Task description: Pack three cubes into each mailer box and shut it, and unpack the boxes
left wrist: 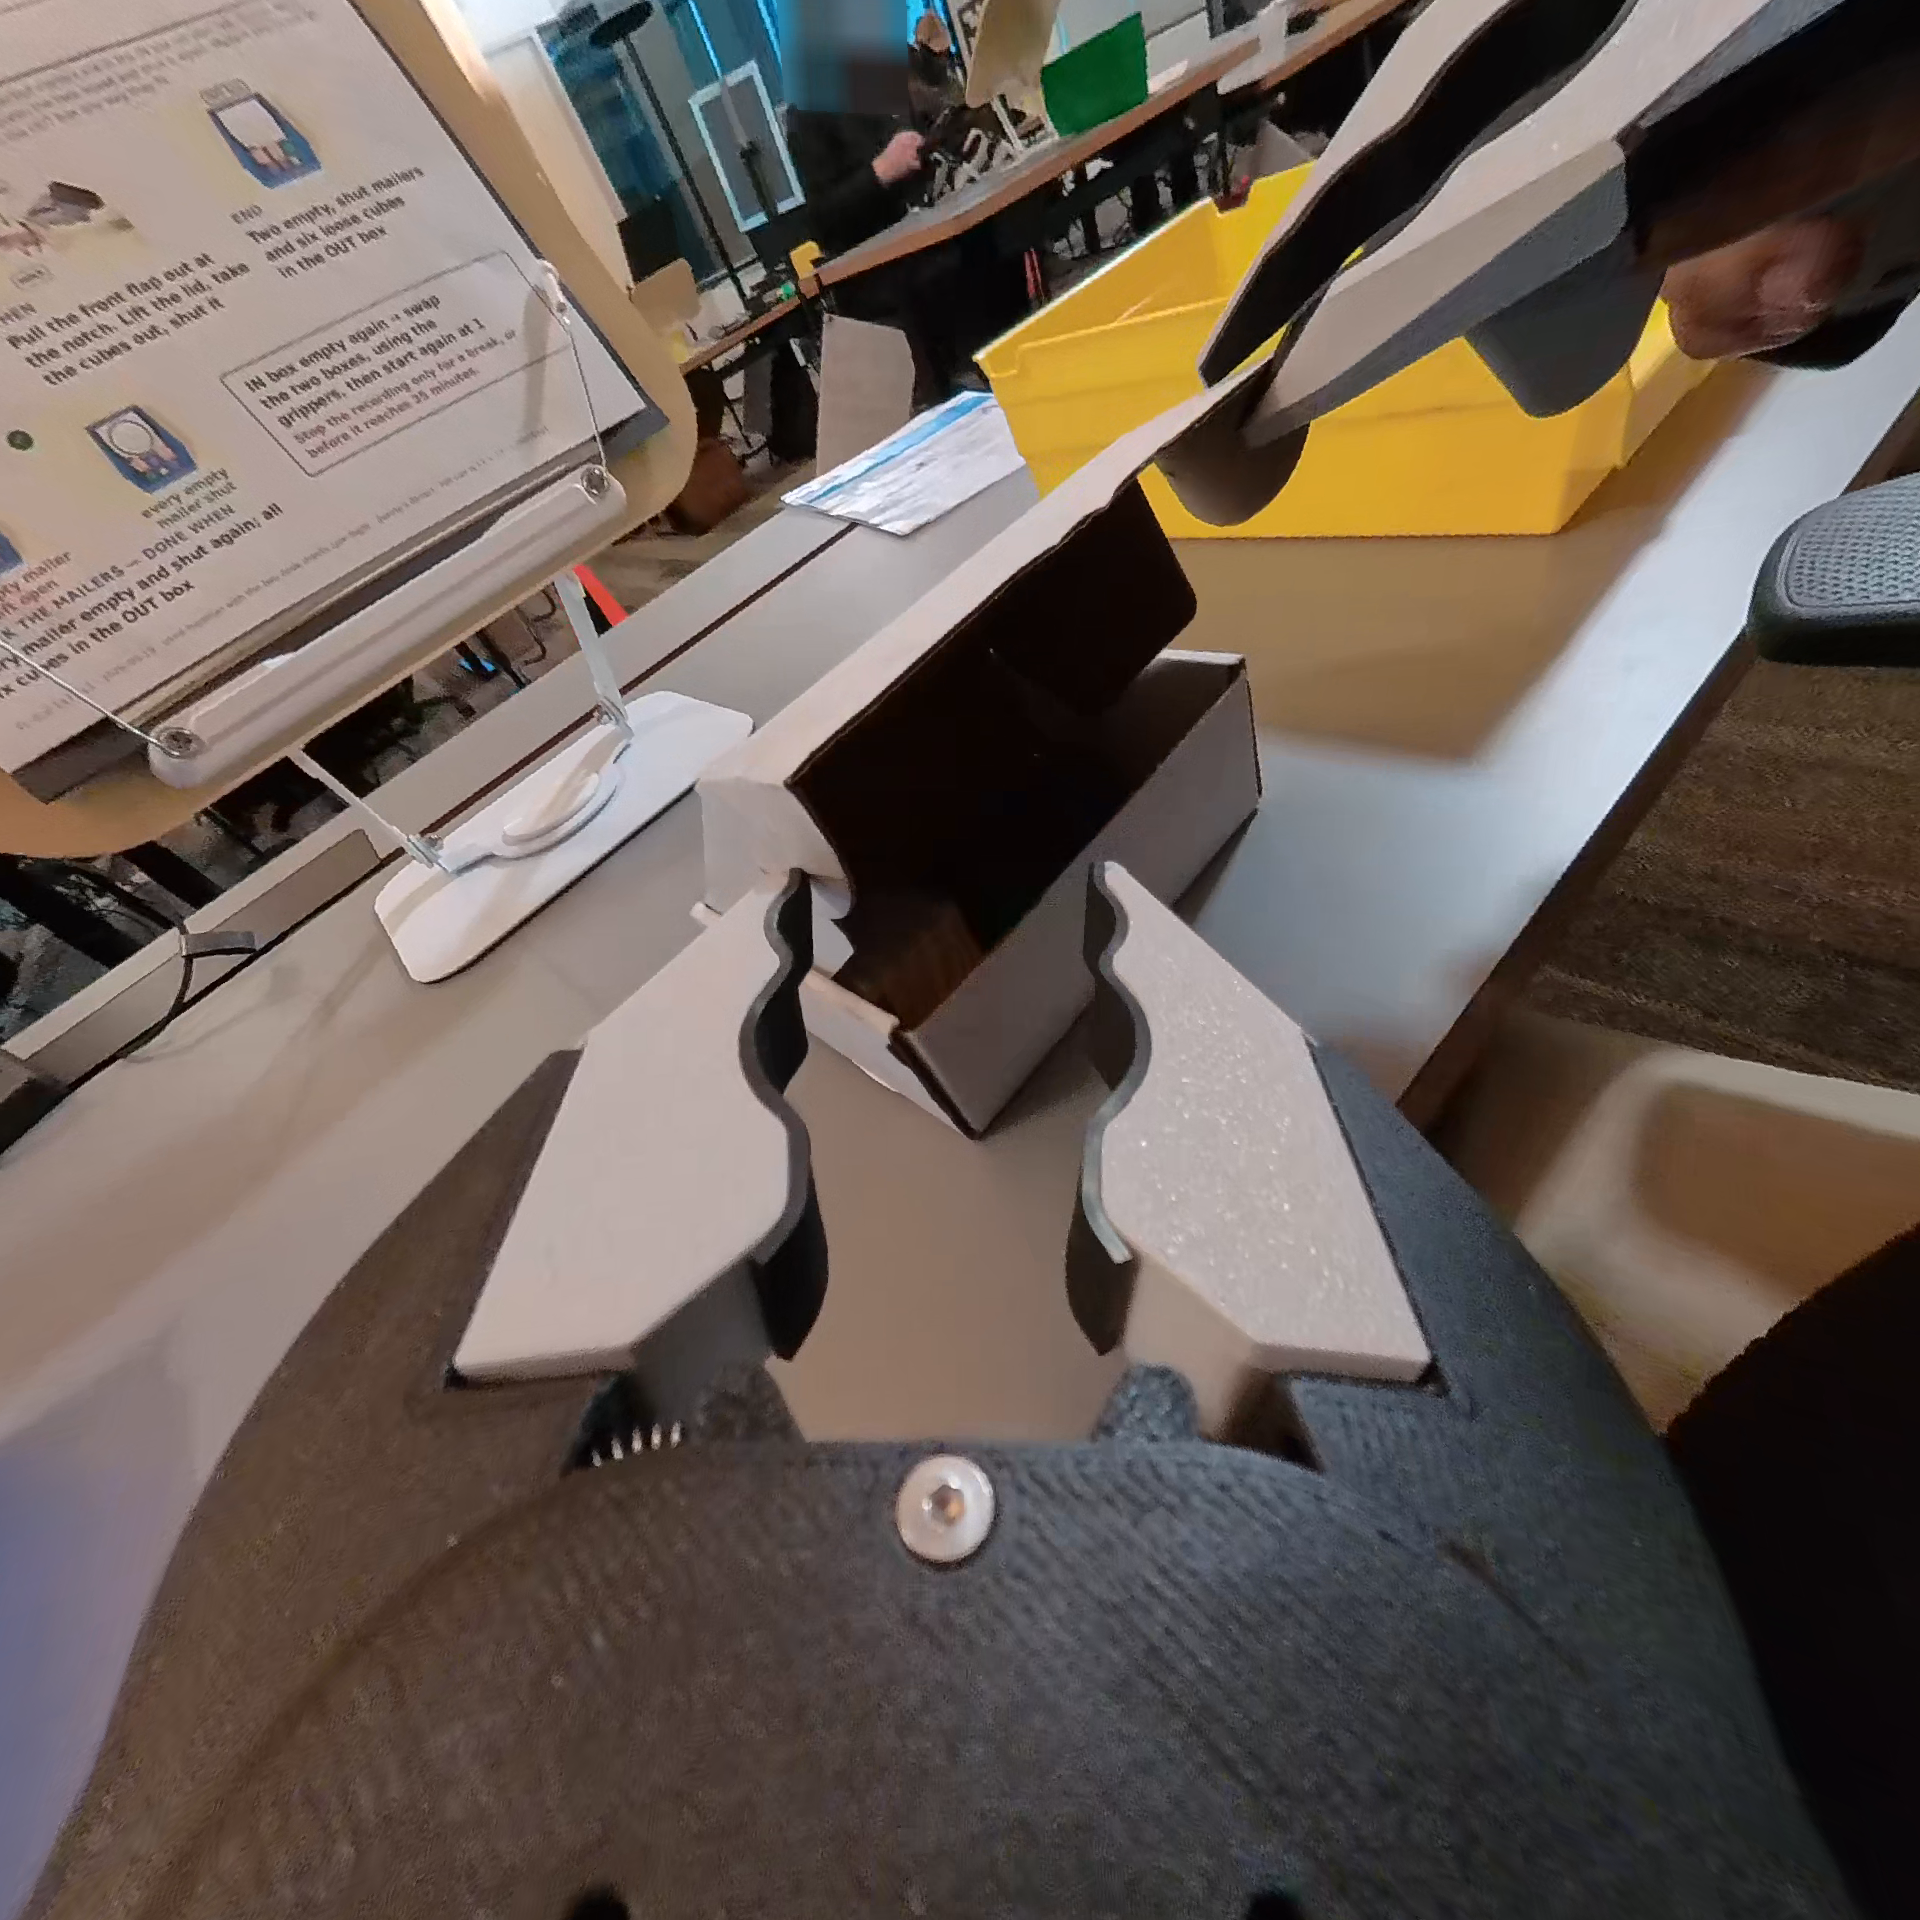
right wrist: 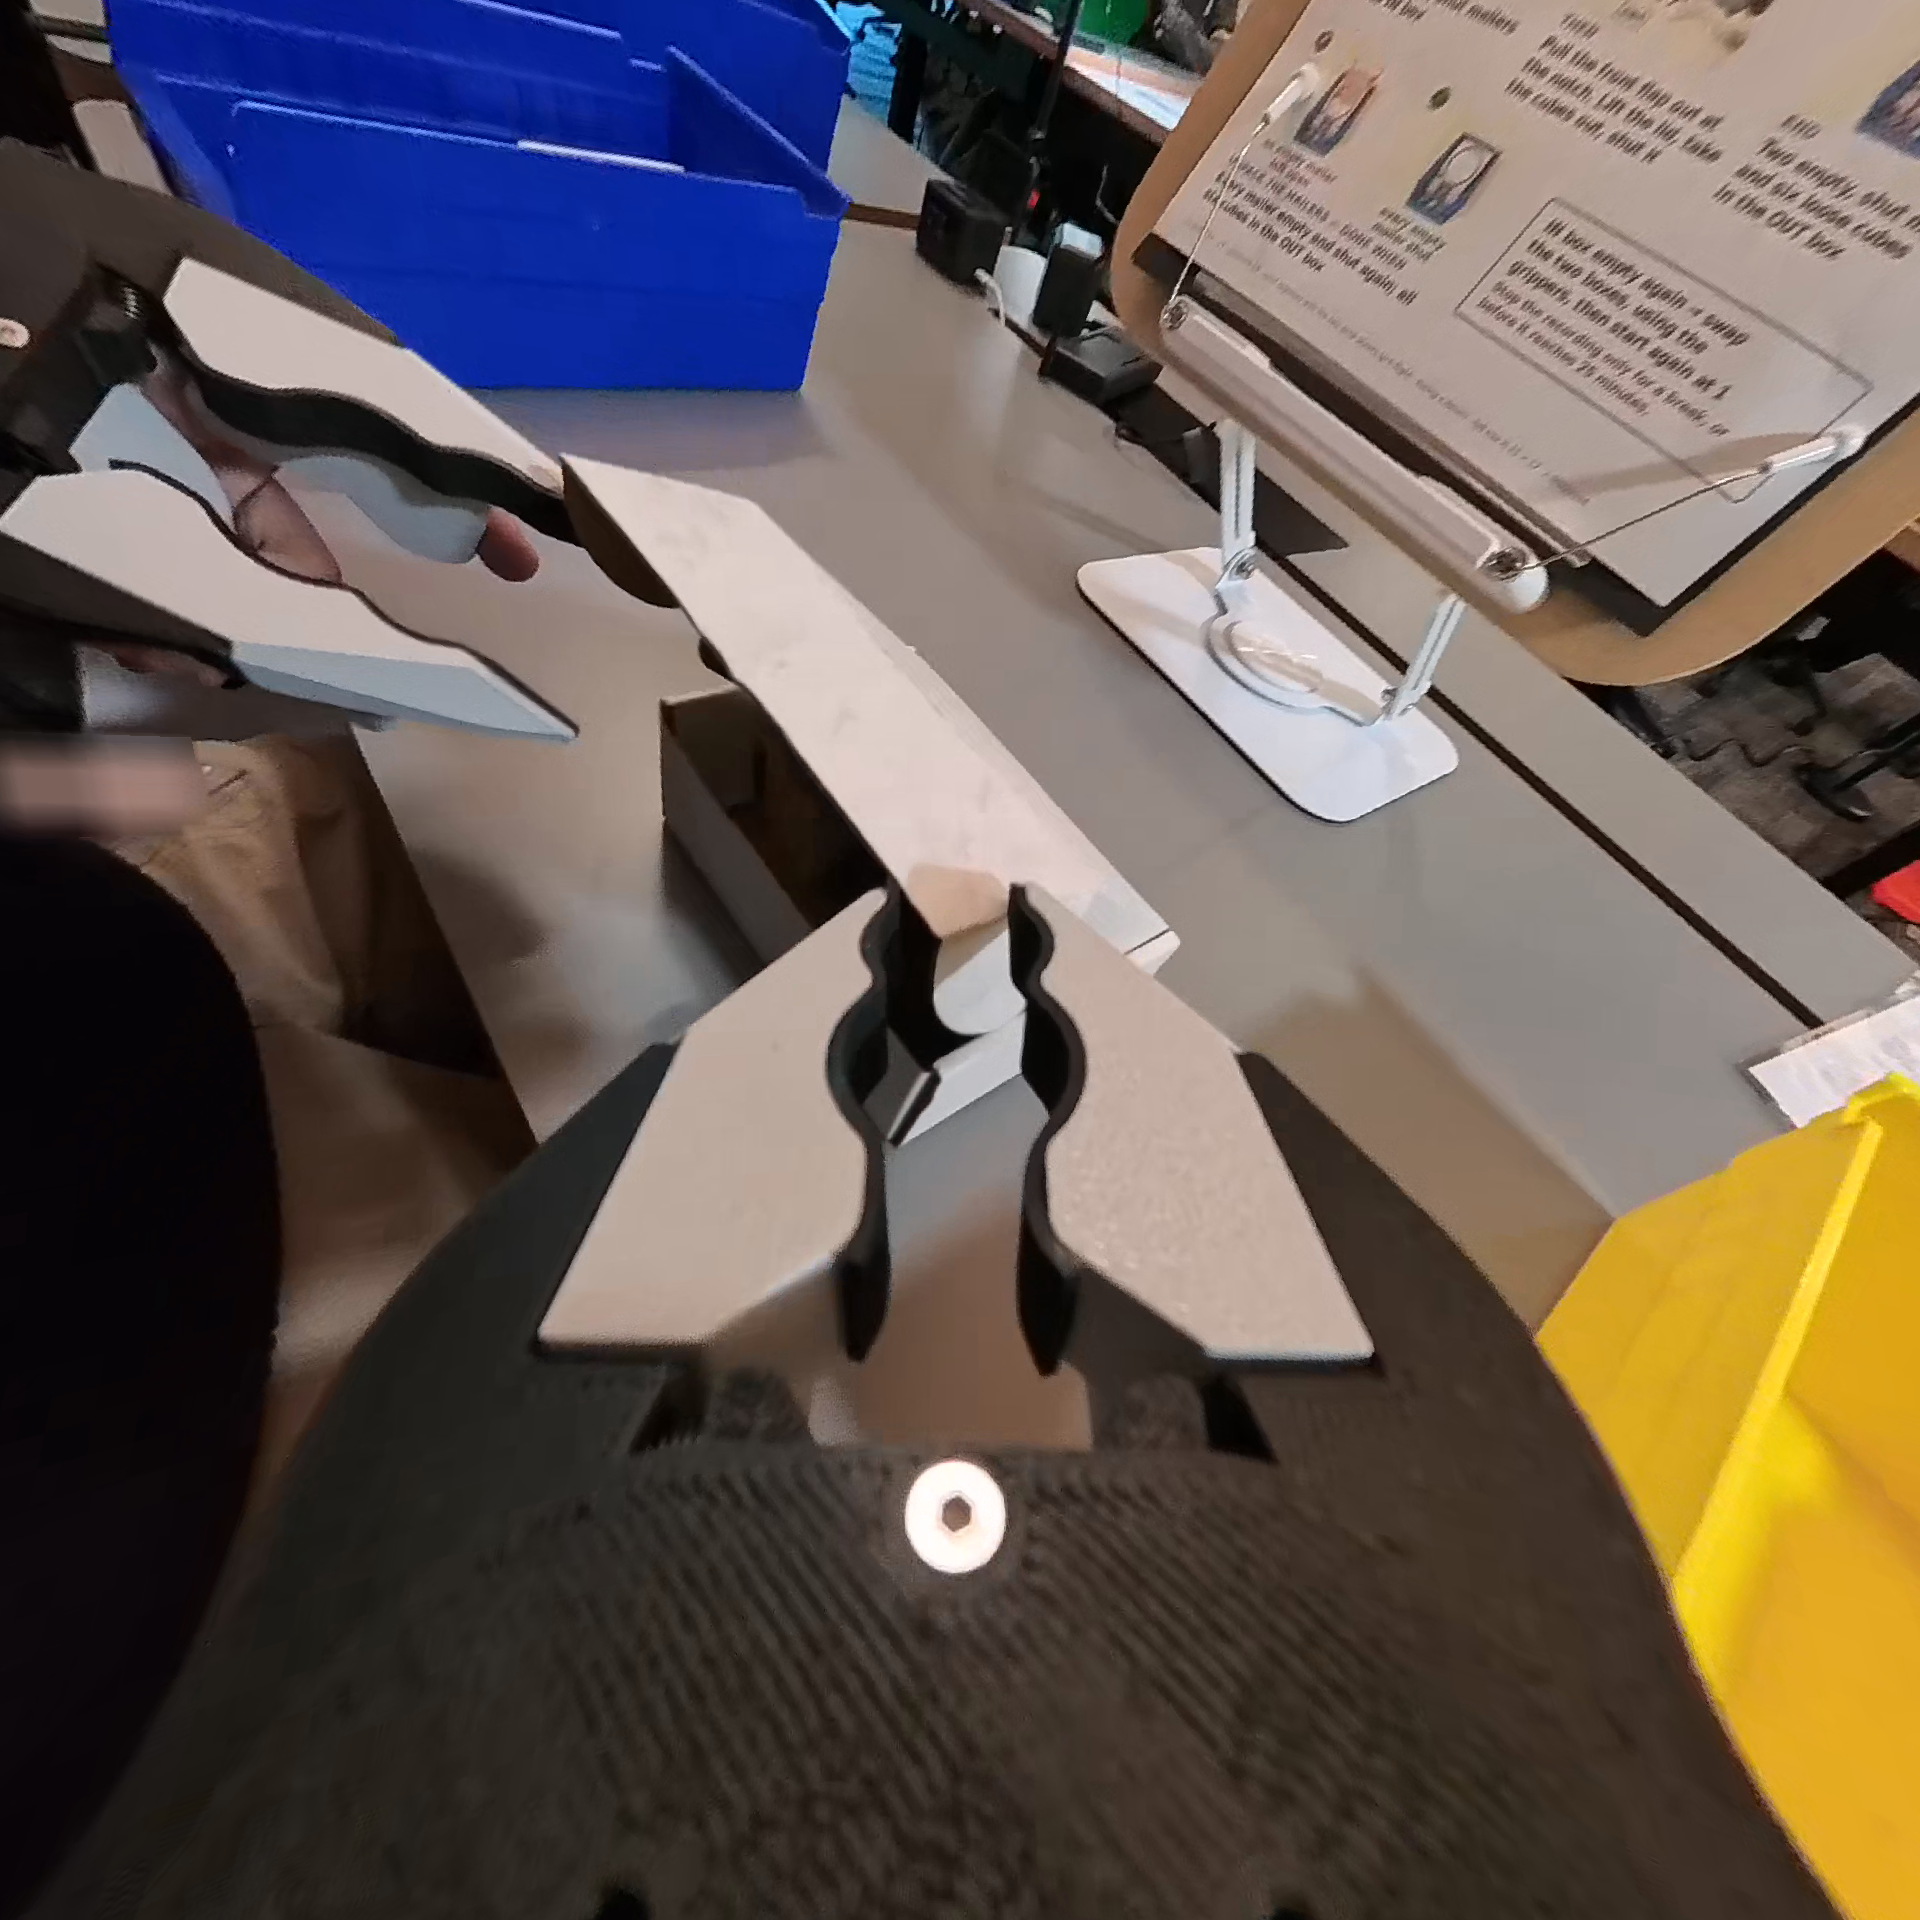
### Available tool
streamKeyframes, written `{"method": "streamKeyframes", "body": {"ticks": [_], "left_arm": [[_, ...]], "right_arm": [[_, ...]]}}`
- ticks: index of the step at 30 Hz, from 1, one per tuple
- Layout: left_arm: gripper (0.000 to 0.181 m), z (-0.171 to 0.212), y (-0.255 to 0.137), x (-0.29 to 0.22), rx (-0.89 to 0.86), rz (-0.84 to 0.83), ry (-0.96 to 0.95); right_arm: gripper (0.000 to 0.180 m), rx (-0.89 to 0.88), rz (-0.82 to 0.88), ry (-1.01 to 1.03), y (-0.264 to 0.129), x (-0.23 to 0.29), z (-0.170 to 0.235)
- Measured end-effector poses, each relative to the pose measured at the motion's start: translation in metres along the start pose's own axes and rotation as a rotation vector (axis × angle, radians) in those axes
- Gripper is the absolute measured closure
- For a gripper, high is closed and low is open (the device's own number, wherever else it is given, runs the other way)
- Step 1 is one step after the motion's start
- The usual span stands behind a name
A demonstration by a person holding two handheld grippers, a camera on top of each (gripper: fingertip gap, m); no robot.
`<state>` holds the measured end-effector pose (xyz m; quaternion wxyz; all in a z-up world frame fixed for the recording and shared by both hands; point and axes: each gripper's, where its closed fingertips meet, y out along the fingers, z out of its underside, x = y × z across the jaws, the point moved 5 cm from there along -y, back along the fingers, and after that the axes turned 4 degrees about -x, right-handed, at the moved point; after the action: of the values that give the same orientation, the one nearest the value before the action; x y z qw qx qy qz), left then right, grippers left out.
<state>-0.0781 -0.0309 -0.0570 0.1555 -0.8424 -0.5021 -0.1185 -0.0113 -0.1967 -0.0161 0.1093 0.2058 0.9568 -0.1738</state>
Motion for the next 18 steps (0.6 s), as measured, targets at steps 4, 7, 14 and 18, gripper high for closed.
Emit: {"method": "streamKeyframes", "body": {"ticks": [4,7,14,18], "left_arm": [[0.129,0.004,0.0,-0.003,0.018,0.015,-0.011],[0.129,0.008,0.001,-0.006,0.042,0.033,-0.014],[0.128,0.018,0.003,-0.015,0.104,0.06,-0.014],[0.126,0.025,0.004,-0.02,0.141,0.078,0.004]], "right_arm": [[0.159,0.017,-0.039,0.002,0.0,0.002,0.005],[0.159,0.039,-0.061,-0.007,0.0,0.004,0.01],[0.157,0.077,-0.117,0.006,0.003,0.007,0.023],[0.156,0.088,-0.14,0.014,0.005,0.007,0.032]]}}
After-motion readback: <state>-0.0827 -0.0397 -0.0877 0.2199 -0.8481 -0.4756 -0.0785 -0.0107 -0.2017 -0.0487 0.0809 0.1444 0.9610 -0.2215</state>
